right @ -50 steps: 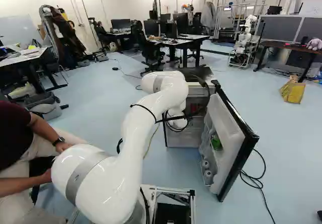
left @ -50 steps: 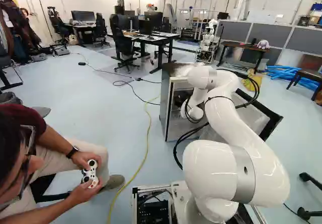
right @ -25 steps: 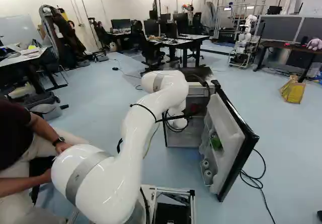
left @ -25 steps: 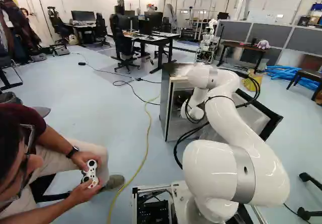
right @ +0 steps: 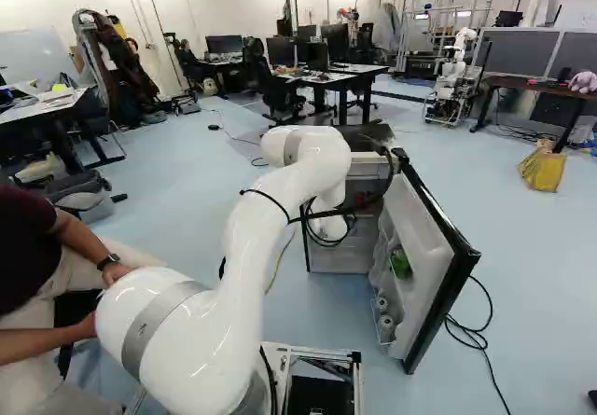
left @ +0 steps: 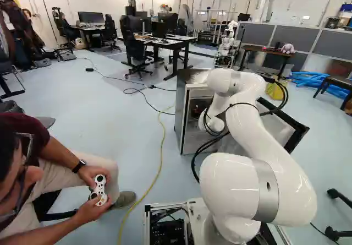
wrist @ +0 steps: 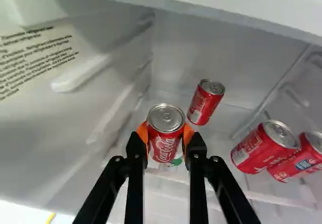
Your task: Grab a drink from the fridge
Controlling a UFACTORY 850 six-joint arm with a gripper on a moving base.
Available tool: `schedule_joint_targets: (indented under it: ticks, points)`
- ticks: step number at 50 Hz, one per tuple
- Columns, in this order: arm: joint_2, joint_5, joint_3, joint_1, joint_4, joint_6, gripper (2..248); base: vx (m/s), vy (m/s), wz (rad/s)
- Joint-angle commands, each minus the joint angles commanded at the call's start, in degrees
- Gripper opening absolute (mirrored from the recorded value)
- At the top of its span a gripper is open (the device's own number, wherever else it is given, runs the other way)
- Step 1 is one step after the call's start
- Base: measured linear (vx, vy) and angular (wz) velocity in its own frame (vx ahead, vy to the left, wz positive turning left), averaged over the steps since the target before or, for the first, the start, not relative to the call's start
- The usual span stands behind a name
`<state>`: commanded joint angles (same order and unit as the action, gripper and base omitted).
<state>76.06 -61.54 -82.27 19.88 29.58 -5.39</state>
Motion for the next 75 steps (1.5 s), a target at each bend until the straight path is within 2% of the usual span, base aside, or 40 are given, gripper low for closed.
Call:
schedule_joint_targets:
  ticks: [31, 65, 75]
  points:
    - [-8.93, 0.00, 10.86, 1.02, 0.00, 0.00, 87, 0.000, 0.000, 0.000]
    - [-14.14, 0.00, 20.27, 4.10, -0.02, 0.00, 87, 0.000, 0.000, 0.000]
    - [-15.49, 0.00, 22.86, 5.28, -1.21, 0.00, 87, 0.000, 0.000, 0.000]
